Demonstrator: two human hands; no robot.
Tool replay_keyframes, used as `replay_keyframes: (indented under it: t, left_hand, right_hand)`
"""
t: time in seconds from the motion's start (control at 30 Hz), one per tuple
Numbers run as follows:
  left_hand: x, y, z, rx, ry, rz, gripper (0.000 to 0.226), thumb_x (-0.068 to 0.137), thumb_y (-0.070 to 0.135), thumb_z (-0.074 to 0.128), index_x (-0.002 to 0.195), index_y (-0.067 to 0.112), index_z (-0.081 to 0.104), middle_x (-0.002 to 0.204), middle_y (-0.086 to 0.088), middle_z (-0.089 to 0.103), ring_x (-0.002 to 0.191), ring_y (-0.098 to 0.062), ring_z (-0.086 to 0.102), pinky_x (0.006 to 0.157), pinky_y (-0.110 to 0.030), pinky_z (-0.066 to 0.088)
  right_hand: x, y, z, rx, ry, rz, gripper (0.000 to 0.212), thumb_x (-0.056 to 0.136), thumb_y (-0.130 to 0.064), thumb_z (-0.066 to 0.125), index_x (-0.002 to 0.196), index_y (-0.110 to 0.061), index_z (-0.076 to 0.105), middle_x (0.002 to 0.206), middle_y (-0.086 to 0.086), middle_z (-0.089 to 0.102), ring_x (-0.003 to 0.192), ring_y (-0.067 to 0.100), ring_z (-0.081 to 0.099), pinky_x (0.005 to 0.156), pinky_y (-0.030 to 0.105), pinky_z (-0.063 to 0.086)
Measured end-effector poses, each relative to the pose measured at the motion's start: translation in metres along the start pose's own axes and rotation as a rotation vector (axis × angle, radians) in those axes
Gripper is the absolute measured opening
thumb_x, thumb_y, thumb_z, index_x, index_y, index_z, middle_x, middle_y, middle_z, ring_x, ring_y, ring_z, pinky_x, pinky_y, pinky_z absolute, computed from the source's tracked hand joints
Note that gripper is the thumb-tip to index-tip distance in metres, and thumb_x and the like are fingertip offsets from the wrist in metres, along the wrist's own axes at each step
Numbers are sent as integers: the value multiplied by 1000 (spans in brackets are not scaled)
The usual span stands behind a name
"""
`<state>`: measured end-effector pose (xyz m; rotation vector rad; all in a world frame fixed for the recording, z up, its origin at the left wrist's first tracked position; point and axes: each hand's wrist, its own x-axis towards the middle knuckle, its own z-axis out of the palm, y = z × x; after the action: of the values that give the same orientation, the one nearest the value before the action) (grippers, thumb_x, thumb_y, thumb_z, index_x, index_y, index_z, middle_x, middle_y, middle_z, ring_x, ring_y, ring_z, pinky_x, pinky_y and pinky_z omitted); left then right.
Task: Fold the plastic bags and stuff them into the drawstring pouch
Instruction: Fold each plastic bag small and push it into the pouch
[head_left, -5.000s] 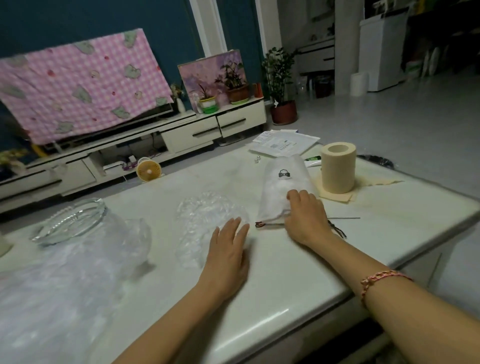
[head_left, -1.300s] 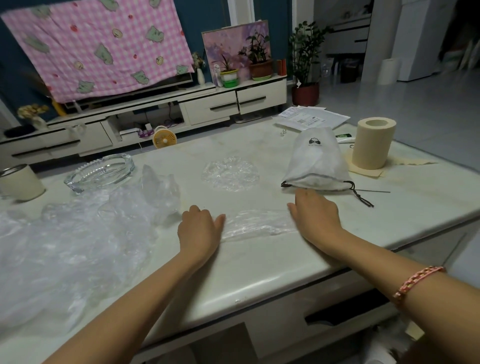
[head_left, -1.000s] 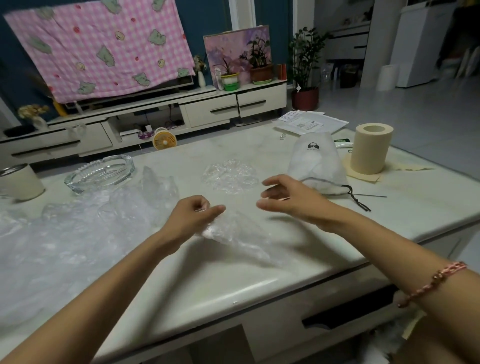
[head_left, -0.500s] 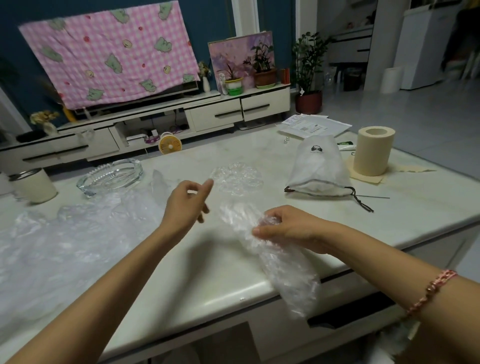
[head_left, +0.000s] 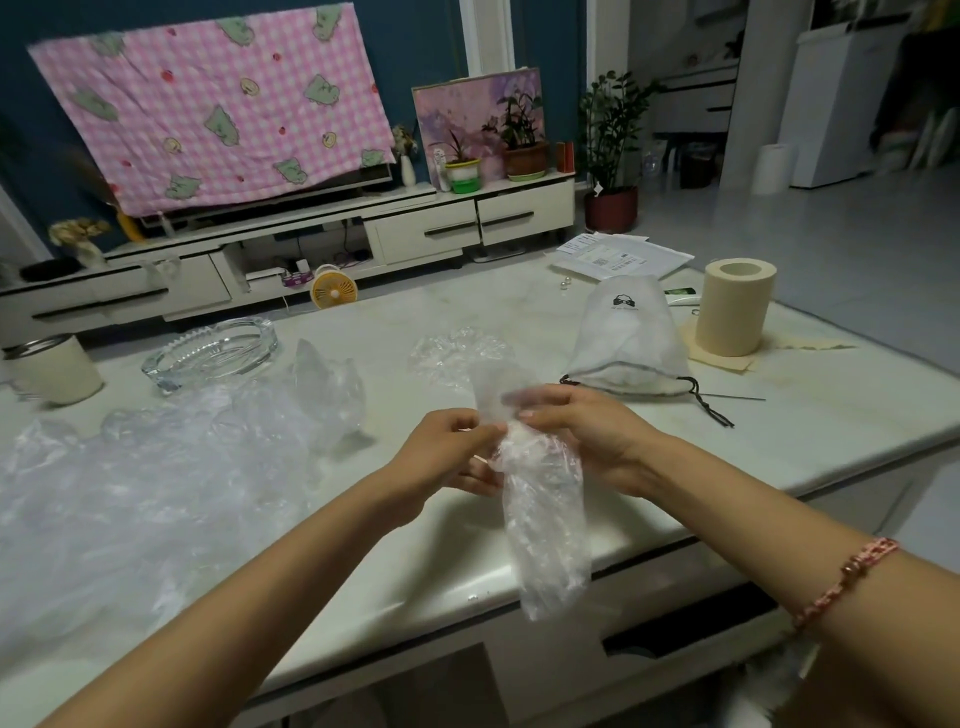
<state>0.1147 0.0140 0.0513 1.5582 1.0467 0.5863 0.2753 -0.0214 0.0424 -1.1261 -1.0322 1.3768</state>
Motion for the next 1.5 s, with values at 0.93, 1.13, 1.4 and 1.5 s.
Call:
replay_keyframes:
  t: [0.93, 1.13, 1.4, 1.5]
  left_hand:
    - [5, -5, -6, -300, 102, -160, 17, 91, 10, 49, 94, -5, 58, 77, -14, 56, 70, -28, 53, 60, -30, 43]
    - [3, -7, -6, -307, 196, -91, 16, 92, 6, 50, 76, 9, 50, 69, -6, 50, 54, -16, 50, 47, -24, 42]
    - [0, -6, 4, -197, 34, -44, 14, 92, 20, 52, 93, 8, 58, 87, -9, 64, 75, -18, 61, 66, -28, 51]
    - [-2, -2, 8, -163, -45, -29, 31, 75, 31, 63, 96, 9, 58, 91, -9, 63, 77, -17, 60, 59, -24, 50]
  right_hand:
    - [-14, 26, 14, -1272, -73, -1150, 34, 73, -8, 47, 101, -9, 66, 100, 8, 67, 91, 22, 53, 78, 30, 38]
    - [-23, 21, 20, -753, -84, -569, 8, 85, -14, 68, 88, -7, 72, 84, 3, 71, 77, 4, 58, 75, 23, 43]
    - [-21, 5, 14, -564, -96, -17, 16, 91, -13, 59, 76, -9, 61, 68, 1, 51, 65, 10, 45, 58, 15, 35]
    - [-18, 3, 14, -574, -35, -1, 17, 88, -6, 56, 72, -8, 59, 62, 0, 47, 60, 10, 42, 52, 12, 34]
